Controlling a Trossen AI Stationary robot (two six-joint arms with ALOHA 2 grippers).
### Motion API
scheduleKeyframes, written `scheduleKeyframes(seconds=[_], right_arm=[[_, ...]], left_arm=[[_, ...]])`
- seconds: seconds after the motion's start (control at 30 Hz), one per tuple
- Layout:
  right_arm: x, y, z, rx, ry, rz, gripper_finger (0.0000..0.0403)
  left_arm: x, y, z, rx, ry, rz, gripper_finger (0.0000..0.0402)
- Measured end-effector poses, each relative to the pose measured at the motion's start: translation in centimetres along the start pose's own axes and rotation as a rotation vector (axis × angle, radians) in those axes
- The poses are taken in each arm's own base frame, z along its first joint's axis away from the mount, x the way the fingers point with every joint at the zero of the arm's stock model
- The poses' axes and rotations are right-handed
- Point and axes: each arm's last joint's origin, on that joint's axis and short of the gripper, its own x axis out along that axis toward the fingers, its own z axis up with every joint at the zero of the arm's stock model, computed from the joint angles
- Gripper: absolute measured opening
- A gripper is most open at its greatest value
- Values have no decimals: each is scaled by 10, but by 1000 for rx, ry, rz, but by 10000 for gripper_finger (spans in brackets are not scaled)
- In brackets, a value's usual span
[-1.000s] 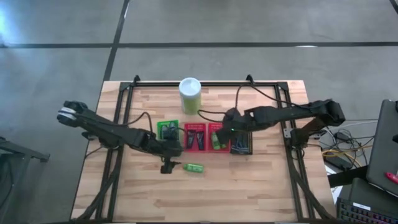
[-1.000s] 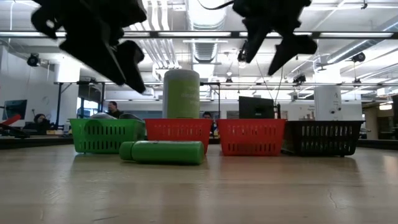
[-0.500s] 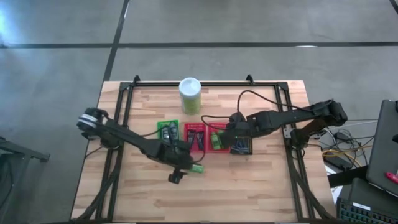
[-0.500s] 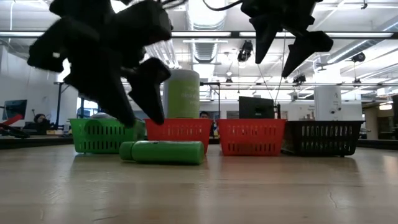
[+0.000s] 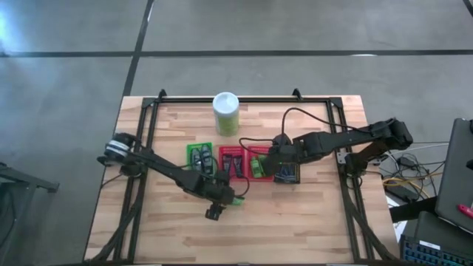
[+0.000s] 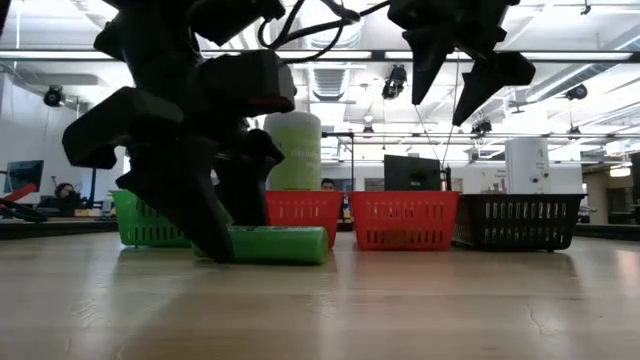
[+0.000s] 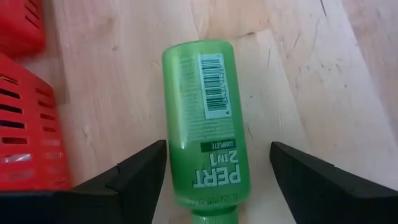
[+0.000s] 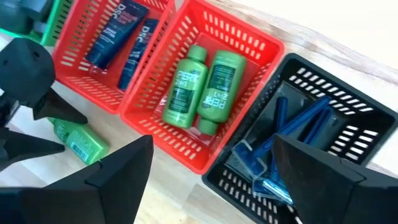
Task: Pick & Place Travel size toiletries
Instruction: Put the green shampoo into the left red bin
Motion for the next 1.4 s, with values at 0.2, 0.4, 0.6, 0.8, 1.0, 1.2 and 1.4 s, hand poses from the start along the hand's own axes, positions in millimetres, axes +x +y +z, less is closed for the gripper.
scheduleKeyframes(seconds=[0.2, 0.4, 0.6, 0.8, 1.0, 1.2, 1.4], right_arm=[[0, 1, -1, -1, 6, 6, 300], [-5, 5, -6, -58, 8, 25, 281], [-21, 13, -14, -163, -1, 89, 268], [-47, 15, -20, -162, -24, 207, 253], [-84, 34, -10, -149, -171, 629, 236], [-86, 39, 0, -180, -288, 646, 234], [-75, 39, 13, -120, -272, 624, 257]], left_arm=[[0, 0, -1, -1, 3, 1, 233], [0, 0, -1, 10, 2, 1, 158], [-15, 2, 5, 5, -29, 6, 158], [-69, 11, 18, -24, -138, 189, 173], [-131, 22, 26, -118, -353, 398, 163], [-168, 33, 31, -175, -476, 528, 165], [-179, 36, 43, -157, -531, 526, 165]])
